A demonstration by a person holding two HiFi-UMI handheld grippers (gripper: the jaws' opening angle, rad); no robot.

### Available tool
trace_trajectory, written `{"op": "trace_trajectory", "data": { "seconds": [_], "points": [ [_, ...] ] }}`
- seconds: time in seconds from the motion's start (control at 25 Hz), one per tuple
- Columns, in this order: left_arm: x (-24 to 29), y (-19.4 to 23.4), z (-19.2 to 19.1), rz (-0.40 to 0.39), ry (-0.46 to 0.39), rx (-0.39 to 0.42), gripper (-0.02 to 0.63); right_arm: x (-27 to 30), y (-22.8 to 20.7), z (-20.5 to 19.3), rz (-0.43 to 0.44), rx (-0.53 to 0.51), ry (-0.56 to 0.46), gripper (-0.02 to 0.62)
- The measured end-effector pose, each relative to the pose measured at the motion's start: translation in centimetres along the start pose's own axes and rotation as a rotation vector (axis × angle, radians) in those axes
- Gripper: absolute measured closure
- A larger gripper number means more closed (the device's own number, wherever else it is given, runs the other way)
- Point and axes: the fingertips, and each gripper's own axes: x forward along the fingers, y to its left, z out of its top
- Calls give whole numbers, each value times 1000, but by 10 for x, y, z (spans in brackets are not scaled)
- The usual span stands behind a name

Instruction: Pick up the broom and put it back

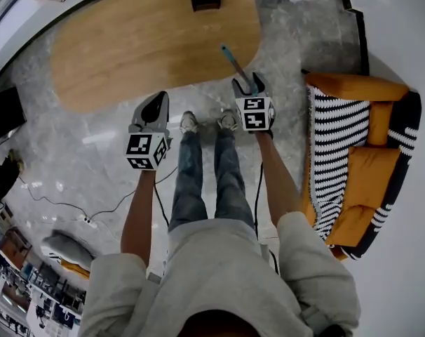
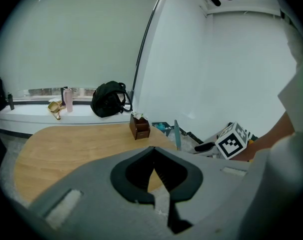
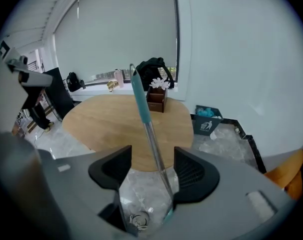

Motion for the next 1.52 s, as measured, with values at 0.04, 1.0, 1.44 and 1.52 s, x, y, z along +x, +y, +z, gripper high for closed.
{"op": "trace_trajectory", "data": {
  "seconds": [0.04, 1.0, 1.44, 1.52],
  "points": [
    [1, 2, 0, 2, -1, -1, 611, 7, 0, 0, 2, -2, 11, 334],
    [3, 28, -24, 30, 47, -20, 611, 90, -2, -19, -9, -67, 117, 484],
    [11, 9, -31, -1, 62, -4, 611, 57, -33, -28, -96, -73, 53, 505],
    [13, -2, -27, -13, 58, 4, 611, 42, -47, -32, -119, -66, 41, 508]
  ]
}}
